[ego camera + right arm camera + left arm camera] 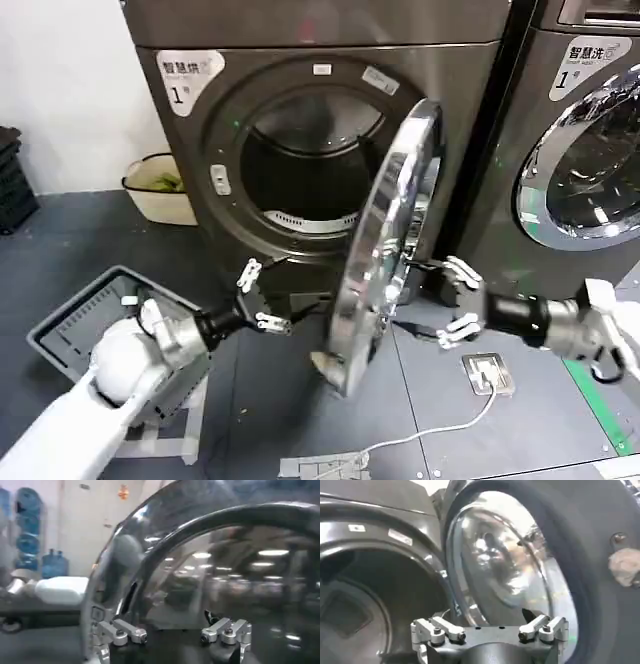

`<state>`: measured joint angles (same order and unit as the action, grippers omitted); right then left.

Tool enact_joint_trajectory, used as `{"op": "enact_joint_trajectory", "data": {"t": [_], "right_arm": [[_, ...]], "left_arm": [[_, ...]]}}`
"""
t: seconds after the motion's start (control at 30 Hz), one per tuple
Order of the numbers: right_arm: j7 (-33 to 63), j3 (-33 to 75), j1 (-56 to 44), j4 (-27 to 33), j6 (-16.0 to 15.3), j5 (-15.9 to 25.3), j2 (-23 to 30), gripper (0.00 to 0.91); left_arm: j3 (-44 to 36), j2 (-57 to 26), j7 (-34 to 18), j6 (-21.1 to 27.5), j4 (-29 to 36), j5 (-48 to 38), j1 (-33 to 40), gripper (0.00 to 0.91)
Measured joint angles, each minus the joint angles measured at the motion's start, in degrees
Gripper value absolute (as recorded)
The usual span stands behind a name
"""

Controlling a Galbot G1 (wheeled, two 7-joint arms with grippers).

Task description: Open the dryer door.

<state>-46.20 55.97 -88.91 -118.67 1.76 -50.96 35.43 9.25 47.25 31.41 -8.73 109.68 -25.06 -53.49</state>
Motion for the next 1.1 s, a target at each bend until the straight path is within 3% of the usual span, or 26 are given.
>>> {"op": "enact_joint_trajectory", "data": {"t": [0.33, 0.6, 0.8, 1.1], "right_arm": [[9.8, 22.1, -15.7, 1.8, 8.3, 8.2, 17.4, 0.907], [21.0, 35.9, -19.2, 4.8, 8.3, 14.9, 28.6, 0.907], [28.8, 44.9, -18.1, 10.9, 9.2, 21.2, 34.4, 0.907], [41.8, 55.5, -17.0, 25.0, 9.7, 29.5, 37.1, 0.907]], "left_arm": [[-7.2, 1.4, 0.2, -0.8, -2.2, -0.7, 6.1, 0.907], [-13.0, 3.7, 0.3, -1.0, -5.0, -1.5, 12.1, 0.907], [-16.6, 5.8, 0.2, -1.2, -6.6, -1.4, 15.7, 0.907], [-22.4, 9.8, -1.1, -1.2, -9.4, -0.1, 20.4, 0.907]]}}
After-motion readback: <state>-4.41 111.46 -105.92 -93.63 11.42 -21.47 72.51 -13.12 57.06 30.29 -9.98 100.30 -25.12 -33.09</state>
